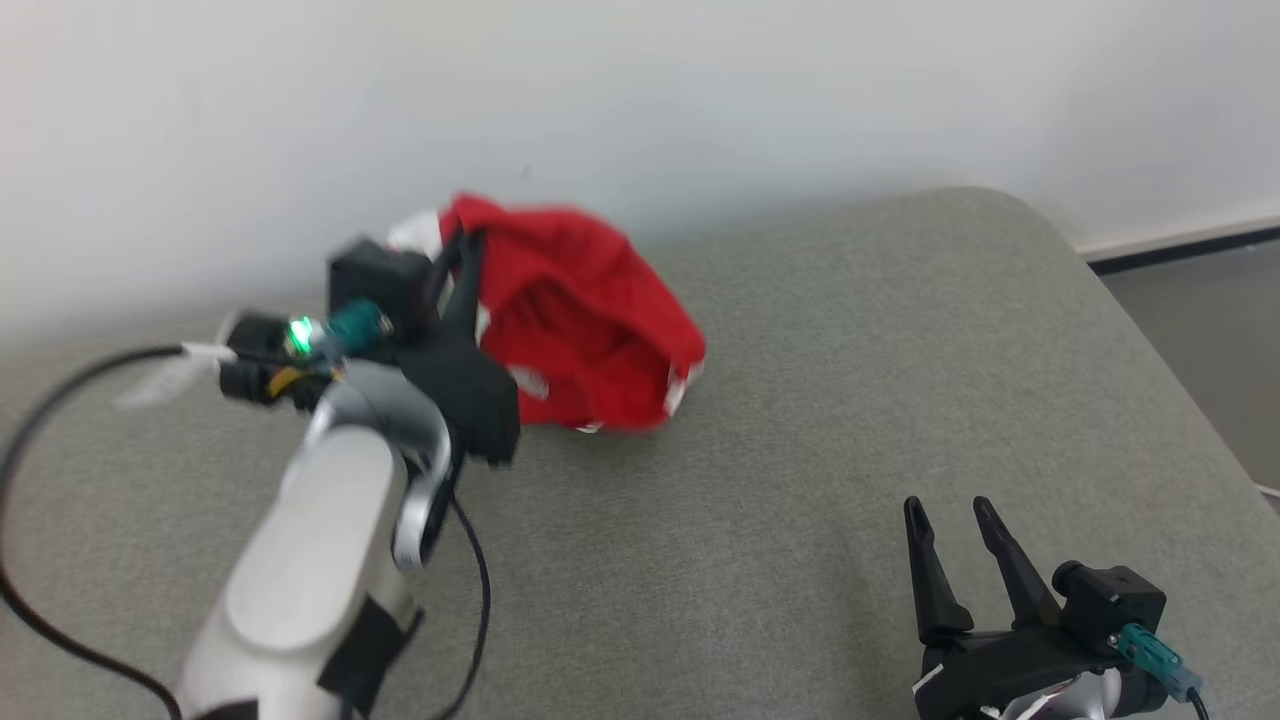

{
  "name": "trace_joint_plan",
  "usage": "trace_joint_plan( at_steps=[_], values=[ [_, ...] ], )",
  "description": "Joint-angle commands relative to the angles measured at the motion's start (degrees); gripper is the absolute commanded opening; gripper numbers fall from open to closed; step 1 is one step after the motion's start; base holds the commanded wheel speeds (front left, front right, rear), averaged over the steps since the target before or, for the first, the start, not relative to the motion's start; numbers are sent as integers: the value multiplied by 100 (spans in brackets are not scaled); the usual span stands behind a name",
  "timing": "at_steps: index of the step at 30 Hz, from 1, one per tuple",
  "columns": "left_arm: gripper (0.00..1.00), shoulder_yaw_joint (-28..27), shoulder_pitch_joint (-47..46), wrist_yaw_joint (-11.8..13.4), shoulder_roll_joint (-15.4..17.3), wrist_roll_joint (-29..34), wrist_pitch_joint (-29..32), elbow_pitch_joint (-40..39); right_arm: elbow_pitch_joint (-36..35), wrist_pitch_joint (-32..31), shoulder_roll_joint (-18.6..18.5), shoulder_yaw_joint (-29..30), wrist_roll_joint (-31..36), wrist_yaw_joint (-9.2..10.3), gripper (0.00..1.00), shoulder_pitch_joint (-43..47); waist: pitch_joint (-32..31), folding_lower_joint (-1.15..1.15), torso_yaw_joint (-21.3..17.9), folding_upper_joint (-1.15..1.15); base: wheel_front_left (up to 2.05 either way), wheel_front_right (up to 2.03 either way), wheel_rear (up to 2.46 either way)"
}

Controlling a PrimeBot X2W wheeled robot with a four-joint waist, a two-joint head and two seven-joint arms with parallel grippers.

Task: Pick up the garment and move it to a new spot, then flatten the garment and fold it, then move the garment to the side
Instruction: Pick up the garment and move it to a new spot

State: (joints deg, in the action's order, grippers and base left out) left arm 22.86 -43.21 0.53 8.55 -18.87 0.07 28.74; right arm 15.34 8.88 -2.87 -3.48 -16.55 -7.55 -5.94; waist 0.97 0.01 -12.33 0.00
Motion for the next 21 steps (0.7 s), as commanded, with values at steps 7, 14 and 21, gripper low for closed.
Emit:
trace_joint_plan(
  at_steps=[7, 14, 21],
  values=[
    [84, 459, 959, -255, -210, -37, -397, 630, 32, 61, -5, -111, -93, 12, 100, -51, 218, -1, -47, 0, 0, 0, 0],
    [100, 485, 1300, -329, -399, -256, -1090, 986, 85, 104, -7, -85, -103, 12, 100, -70, 188, -1, 206, 0, 0, 0, 0],
    [100, 142, 1922, -356, -144, -268, -1521, 207, 86, 330, -4, 147, -178, 12, 100, 36, 44, -1, 612, 0, 0, 0, 0]
  ],
)
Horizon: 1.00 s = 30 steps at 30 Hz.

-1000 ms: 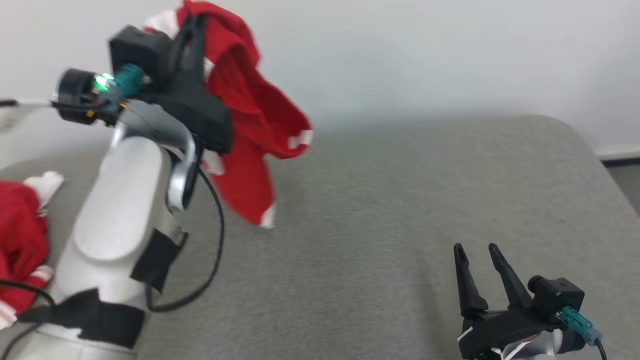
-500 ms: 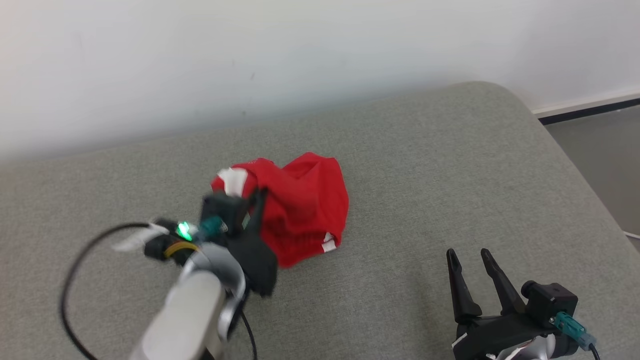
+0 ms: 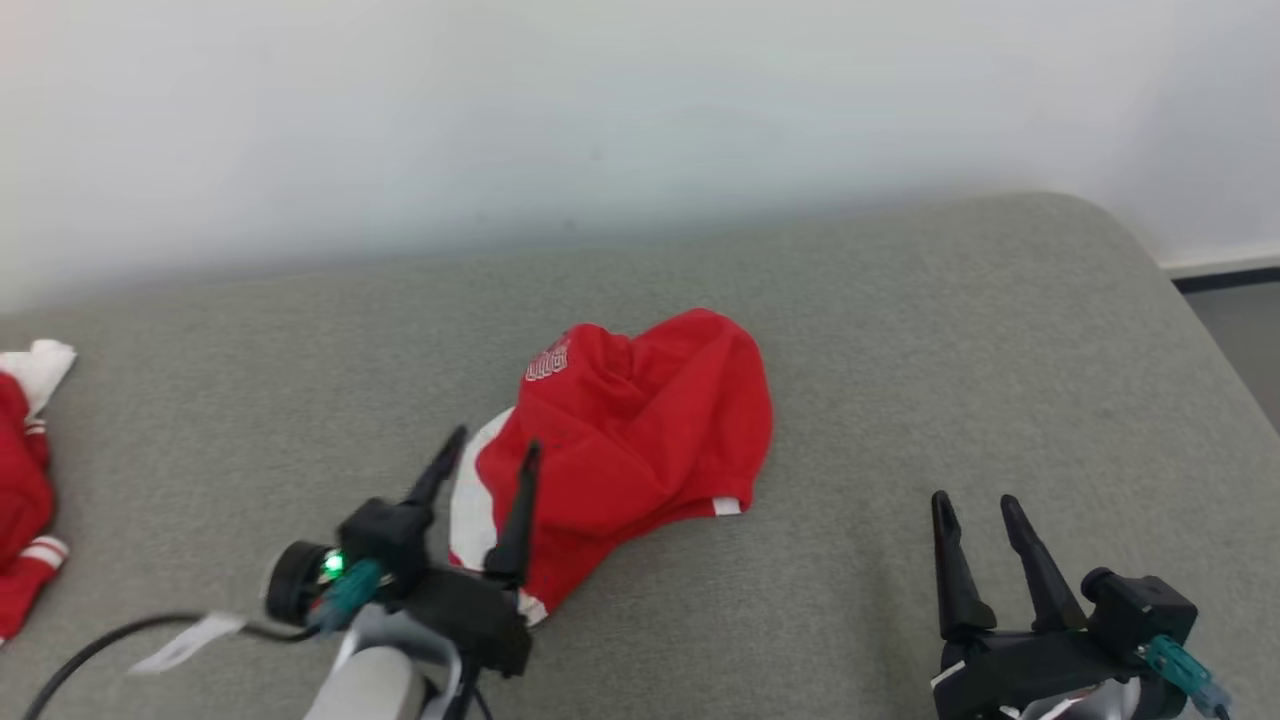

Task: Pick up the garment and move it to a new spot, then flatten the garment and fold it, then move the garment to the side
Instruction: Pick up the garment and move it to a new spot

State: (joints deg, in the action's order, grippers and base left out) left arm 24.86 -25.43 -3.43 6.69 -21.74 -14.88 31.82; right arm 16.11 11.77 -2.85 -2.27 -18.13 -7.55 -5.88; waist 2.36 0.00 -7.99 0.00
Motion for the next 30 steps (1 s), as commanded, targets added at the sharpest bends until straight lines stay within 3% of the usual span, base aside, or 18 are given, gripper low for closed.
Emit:
trace_joint_plan(
  at_steps=[1, 6, 11, 17, 30],
  values=[
    [100, -198, 275, 75, 100, 53, -32, -386, 11, 57, -6, 52, -16, 12, 100, 54, -114, 0, 228, 0, 0, 0, 0],
    [100, -920, 1247, 206, 191, 243, -28, -1826, -70, 164, -5, 167, 127, 12, 100, 149, -166, 0, 500, 0, 0, 0, 0],
    [100, -1501, 2065, -44, 97, 389, -29, -2654, -149, 237, -7, 190, 385, 12, 100, 313, -184, 0, 696, 0, 0, 0, 0],
    [100, -1946, 2702, -257, 62, 656, -30, -2687, -6, 232, -6, 156, 663, 12, 100, 506, -248, 0, 752, 0, 0, 0, 0],
    [100, -2562, 3277, -392, -110, 922, -31, -2726, 46, 291, -7, -106, 720, 12, 100, 603, -300, 0, 667, 0, 0, 0, 0]
  ],
)
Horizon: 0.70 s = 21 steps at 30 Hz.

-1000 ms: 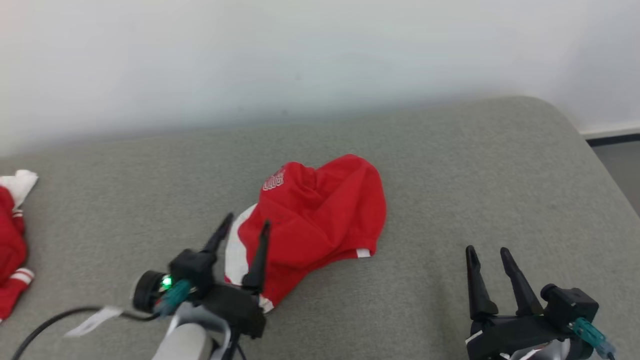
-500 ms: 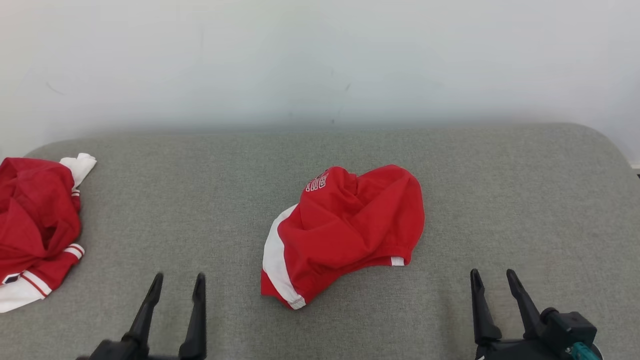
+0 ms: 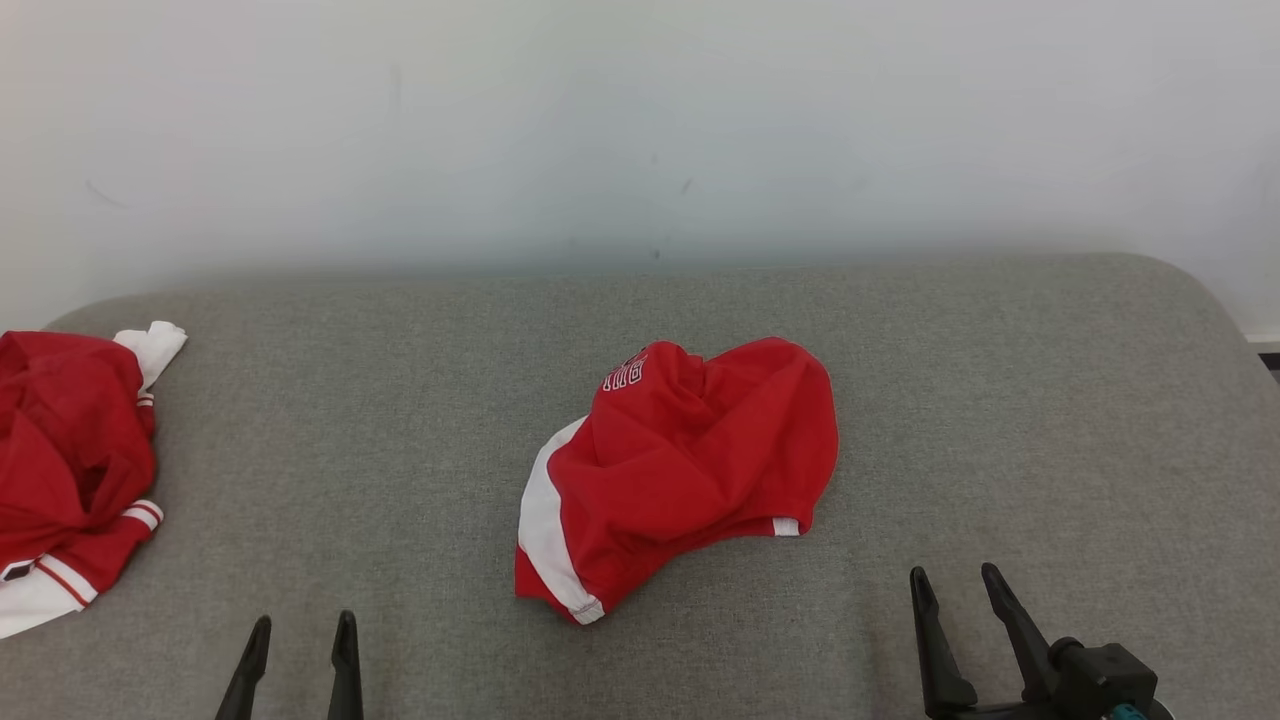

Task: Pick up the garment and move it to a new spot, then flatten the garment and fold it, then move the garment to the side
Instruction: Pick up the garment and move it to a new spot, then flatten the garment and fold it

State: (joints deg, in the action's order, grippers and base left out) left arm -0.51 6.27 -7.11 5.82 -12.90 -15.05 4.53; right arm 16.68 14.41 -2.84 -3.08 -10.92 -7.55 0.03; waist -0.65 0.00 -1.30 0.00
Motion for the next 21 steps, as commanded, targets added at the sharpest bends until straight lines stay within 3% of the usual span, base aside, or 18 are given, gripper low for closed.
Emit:
trace_joint_plan(
  at_steps=[1, 16, 21],
  values=[
    [100, -36, 96, -30, -34, 49, -14, 10, -19, 27, -8, -28, 3, 12, 100, 13, 3, 0, -2, 0, 0, 0, 0],
    [100, 141, -57, -35, 45, -24, -15, 83, -66, -52, -8, -63, -131, 12, 100, -10, 69, 0, -37, 0, 0, 0, 0],
    [100, 589, -206, -31, 98, -83, -15, 141, -33, -62, -8, -110, -142, 12, 100, -91, 112, 0, -123, 0, 0, 0, 0]
  ],
)
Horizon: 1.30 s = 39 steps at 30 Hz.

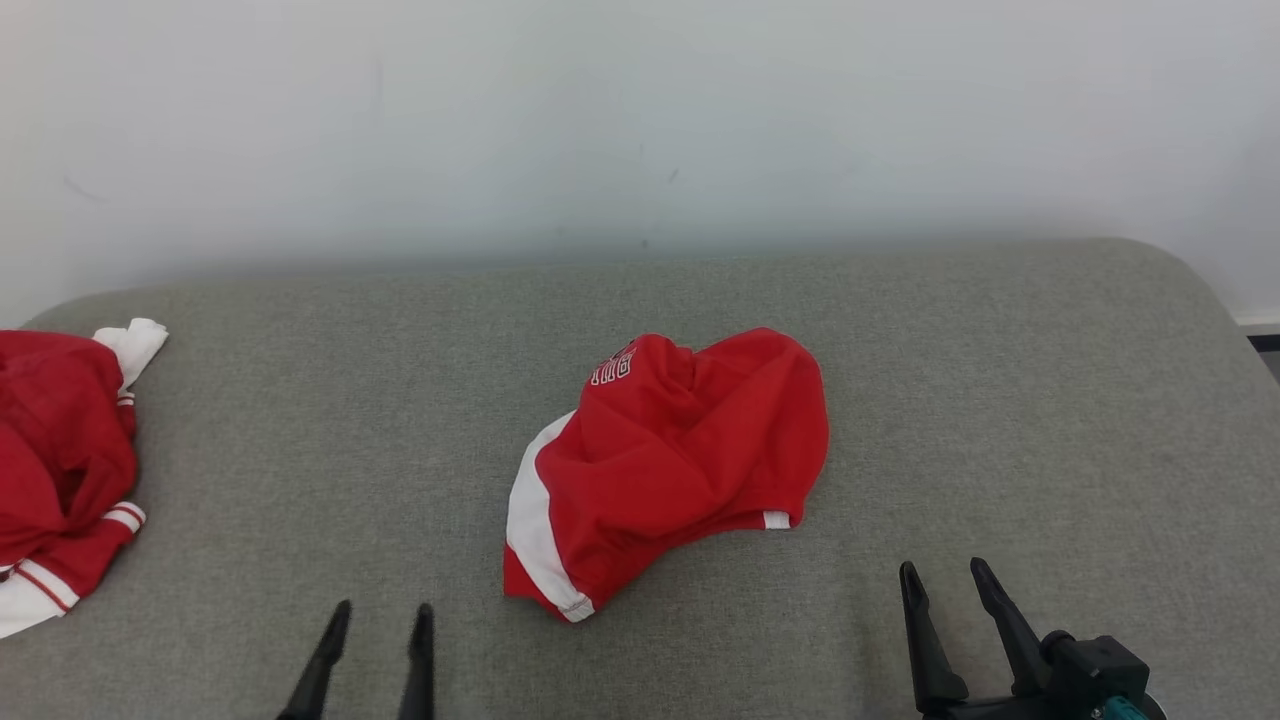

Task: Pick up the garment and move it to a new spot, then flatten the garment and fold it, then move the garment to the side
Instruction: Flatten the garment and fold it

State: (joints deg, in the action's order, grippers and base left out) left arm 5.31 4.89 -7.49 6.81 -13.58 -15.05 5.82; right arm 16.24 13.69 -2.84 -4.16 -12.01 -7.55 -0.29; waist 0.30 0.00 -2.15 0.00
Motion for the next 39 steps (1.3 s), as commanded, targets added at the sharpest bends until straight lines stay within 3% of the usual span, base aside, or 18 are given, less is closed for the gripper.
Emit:
trace_joint_plan(
  at_steps=[1, 9, 15, 21, 26, 34, 35, 37, 39],
  values=[
    [100, 162, -134, 6, 0, -51, -15, 32, 8, 6, -8, -16, -42, 12, 100, -77, 32, 0, -82, 0, 0, 0, 0],
    [100, 1794, -1082, 7, 67, -623, 4, 975, -87, -41, -10, -218, -86, 12, 100, -228, 283, 0, -877, 0, 0, 0, 0],
    [100, 2715, -2213, 7, 28, -1161, 136, 1892, -101, -11, -7, -193, -113, 12, 100, -332, 580, 0, -1548, 0, 0, 0, 0],
    [100, 2981, -3200, 10, -99, -1075, 195, 2934, 20, 54, -6, -224, -218, 12, 100, -434, 873, 0, -1974, 0, 0, 0, 0],
    [100, 3076, -3673, 64, -211, -996, 269, 3600, 77, 105, -4, -290, -303, 12, 100, -504, 1025, 0, -2108, 0, 0, 0, 0],
    [100, 3143, -4309, 611, -348, -915, 456, 4721, 195, 149, -6, -344, -399, 12, 100, -645, 1183, 0, -2104, 0, 0, 0, 0],
    [52, 3172, -4362, 634, -354, -918, 492, 4831, 198, 152, -7, -351, -413, 12, 100, -672, 1189, 0, -2085, 0, 0, 0, 0],
    [0, 3194, -4429, 616, -368, -970, 417, 4937, 195, 155, -7, -357, -413, 12, 100, -684, 1189, 0, -2039, 0, 0, 0, 0],
    [0, 3220, -4521, 589, -380, -1022, 319, 4975, 188, 155, -6, -332, -399, 12, 100, -651, 1178, 0, -1956, 0, 0, 0, 0]
  ],
)
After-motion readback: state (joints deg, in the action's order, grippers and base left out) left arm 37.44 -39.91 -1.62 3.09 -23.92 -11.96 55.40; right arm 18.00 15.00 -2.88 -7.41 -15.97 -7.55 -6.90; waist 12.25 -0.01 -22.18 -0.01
